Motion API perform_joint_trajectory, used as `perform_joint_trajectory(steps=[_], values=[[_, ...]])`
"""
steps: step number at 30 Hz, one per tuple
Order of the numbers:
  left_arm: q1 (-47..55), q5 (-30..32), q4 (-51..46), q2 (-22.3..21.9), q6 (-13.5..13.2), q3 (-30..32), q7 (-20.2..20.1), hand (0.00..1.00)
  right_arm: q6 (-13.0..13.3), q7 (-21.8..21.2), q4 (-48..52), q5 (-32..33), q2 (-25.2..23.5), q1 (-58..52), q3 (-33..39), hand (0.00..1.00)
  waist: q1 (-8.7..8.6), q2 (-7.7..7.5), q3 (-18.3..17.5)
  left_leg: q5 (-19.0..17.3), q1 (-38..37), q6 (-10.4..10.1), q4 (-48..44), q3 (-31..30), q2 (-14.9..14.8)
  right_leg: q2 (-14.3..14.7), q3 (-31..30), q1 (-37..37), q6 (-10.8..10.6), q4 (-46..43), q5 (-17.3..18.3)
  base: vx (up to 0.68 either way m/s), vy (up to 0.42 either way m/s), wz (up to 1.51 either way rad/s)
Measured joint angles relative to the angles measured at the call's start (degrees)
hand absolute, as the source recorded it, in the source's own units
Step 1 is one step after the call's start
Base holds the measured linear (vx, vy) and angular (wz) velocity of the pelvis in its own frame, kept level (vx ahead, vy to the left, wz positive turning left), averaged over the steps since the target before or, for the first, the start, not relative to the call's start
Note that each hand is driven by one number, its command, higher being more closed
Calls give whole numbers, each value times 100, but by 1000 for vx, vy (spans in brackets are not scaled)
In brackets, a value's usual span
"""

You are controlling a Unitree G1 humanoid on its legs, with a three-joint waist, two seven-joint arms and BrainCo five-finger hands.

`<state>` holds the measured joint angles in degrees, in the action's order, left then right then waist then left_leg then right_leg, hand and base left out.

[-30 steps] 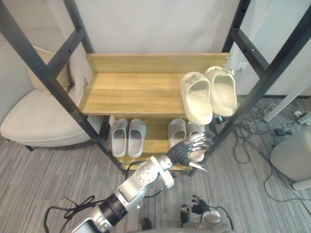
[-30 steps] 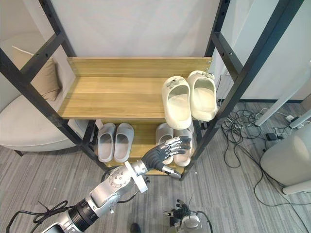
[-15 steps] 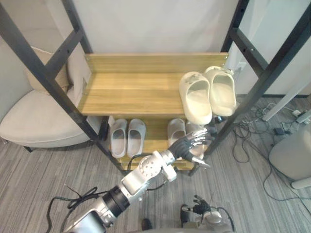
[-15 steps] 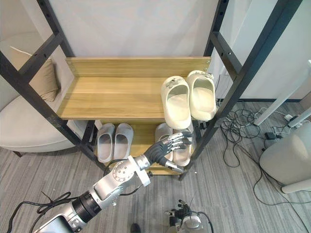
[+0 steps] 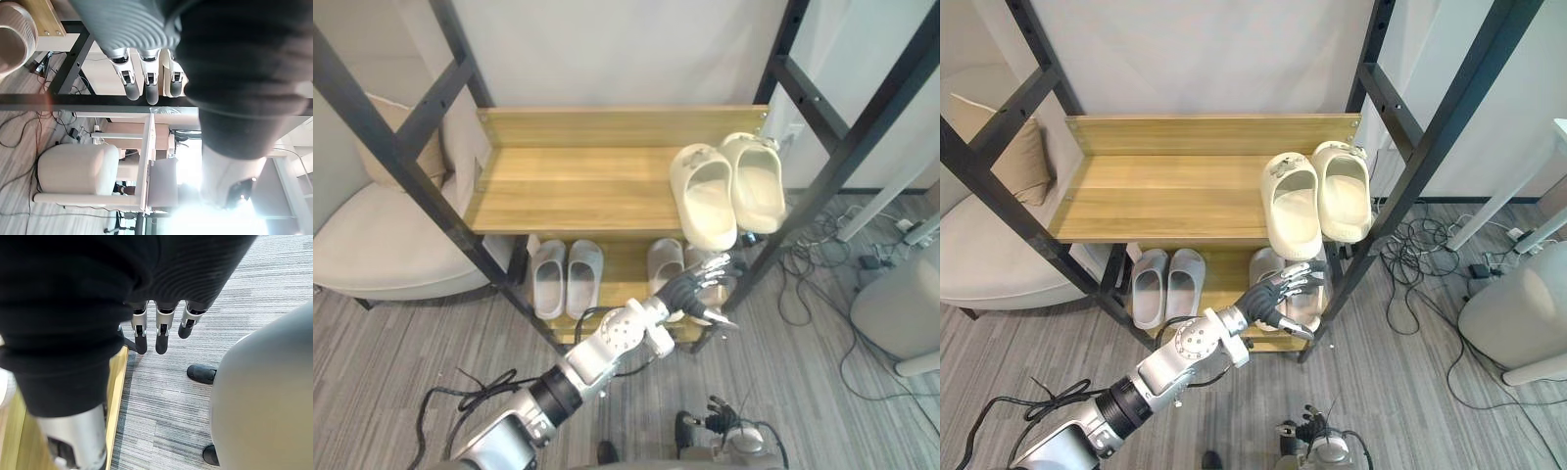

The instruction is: Organize the slippers on the shoe rack

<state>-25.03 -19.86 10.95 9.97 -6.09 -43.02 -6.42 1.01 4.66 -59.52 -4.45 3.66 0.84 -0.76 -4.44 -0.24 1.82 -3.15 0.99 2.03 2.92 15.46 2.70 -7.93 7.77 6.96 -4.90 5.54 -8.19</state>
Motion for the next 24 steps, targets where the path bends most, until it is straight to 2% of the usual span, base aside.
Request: perform_joint_trajectory(steps=[8,15,18,24], values=[[-161,181,106,-40,-20,59,88,0,-1,0,26,0,-41,-105,162,0,-9,-55,36,-15,14,-21,23,152,-16,10,-120,90,-6,-24,0,-7,8,-9],[-839,209,103,-419,-87,61,236,0,-1,0,214,-1,-91,-232,423,0,5,-54,38,-51,107,-24,-23,277,-17,2,-253,211,-29,-45,-17,-7,12,-8],[-1007,274,100,-658,-101,63,271,0,2,2,260,0,-96,-313,508,0,13,-47,34,-195,211,-25,-247,311,-43,2,-317,239,-30,-47,-16,-13,12,-7],[-1075,397,100,-811,-100,117,303,0,3,4,465,5,-102,-417,534,0,26,-24,33,-282,295,-51,-405,431,-90,18,-368,358,-42,-183,45,-6,3,-7]])
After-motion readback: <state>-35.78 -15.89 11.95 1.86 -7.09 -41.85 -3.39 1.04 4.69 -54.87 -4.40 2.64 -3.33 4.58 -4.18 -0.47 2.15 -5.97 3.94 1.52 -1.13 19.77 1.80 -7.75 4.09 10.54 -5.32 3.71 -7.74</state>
